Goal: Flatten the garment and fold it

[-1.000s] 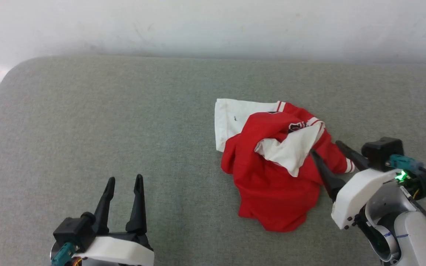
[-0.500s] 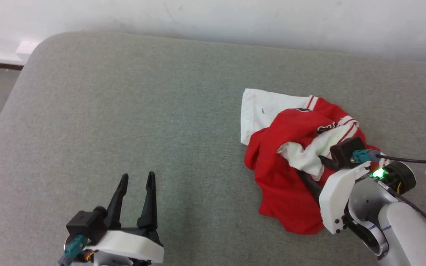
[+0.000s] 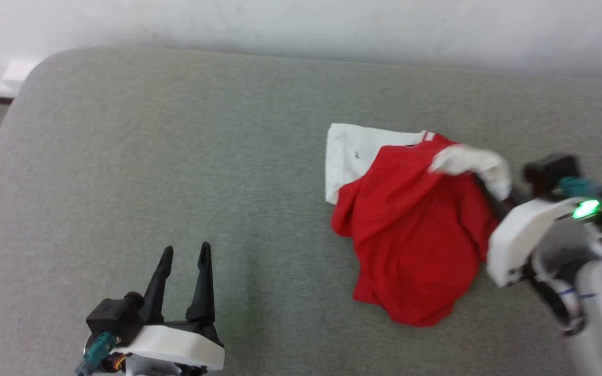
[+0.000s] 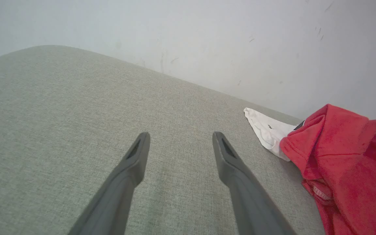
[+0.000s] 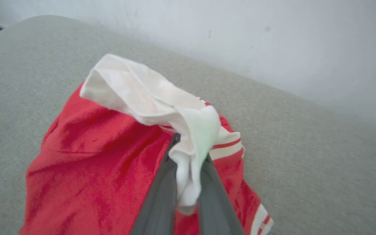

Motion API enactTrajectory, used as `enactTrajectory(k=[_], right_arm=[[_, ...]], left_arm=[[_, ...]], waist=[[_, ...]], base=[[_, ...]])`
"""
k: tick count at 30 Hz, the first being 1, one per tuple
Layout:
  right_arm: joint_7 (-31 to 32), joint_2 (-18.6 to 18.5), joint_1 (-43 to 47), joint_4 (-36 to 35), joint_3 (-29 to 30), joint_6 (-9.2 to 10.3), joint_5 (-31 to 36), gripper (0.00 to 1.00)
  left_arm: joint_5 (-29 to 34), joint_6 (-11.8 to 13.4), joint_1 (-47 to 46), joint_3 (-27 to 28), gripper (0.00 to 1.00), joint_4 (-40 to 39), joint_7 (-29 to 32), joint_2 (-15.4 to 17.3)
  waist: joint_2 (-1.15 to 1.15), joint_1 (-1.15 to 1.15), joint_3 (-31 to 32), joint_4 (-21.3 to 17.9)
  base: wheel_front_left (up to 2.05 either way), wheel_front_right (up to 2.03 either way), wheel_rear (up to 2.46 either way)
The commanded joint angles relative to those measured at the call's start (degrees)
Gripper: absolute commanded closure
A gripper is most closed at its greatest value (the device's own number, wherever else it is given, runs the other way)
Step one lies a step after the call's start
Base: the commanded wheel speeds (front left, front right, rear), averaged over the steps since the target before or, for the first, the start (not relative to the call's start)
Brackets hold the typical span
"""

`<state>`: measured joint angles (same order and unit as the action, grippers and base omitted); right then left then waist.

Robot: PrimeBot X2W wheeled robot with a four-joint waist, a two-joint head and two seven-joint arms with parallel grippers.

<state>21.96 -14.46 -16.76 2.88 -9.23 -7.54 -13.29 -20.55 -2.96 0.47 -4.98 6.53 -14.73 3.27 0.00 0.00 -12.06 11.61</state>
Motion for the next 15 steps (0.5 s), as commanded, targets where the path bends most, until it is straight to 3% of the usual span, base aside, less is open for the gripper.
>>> enactTrajectory(k=[1, 7, 10, 14, 15], right_arm=[[-0.71, -1.02, -0.23, -1.33, 2.48, 0.05, 1.11, 1.00], [-1.75, -4.09, 8.50, -5.31, 17.55, 0.05, 6.90, 1.00], [-2.41, -2.73, 15.87, -6.42, 24.12, 0.05, 8.64, 1.00], [-4.23, -0.90, 21.32, -4.58, 27.29, 0.05, 9.24, 1.00], [-4.91, -0.13, 22.49, -3.68, 27.84, 0.05, 9.71, 0.90]], left_arm=[[0.54, -0.22, -0.34, 0.43, 0.00, 0.06, -0.27, -0.28], [1.32, -0.39, 0.03, 1.46, 0.00, -0.18, -0.27, -0.31], [1.54, -0.63, -0.04, 1.57, 0.00, -0.07, -0.27, -0.33], [1.55, -0.85, -0.21, 1.43, 0.00, 0.22, -0.27, -0.34], [1.56, -0.92, -0.29, 1.40, 0.00, 0.41, -0.27, -0.34]], waist=[[0.00, 0.00, 1.60, -2.97], [0.00, 0.00, 1.79, -6.45], [0.00, 0.00, 1.13, -7.30], [0.00, 0.00, 0.47, -7.81], [0.00, 0.00, 0.39, -7.89]], base=[[0.00, 0.00, 0.00], [0.00, 0.00, 0.00], [0.00, 0.00, 0.00], [0.00, 0.00, 0.00], [0.00, 0.00, 0.00]])
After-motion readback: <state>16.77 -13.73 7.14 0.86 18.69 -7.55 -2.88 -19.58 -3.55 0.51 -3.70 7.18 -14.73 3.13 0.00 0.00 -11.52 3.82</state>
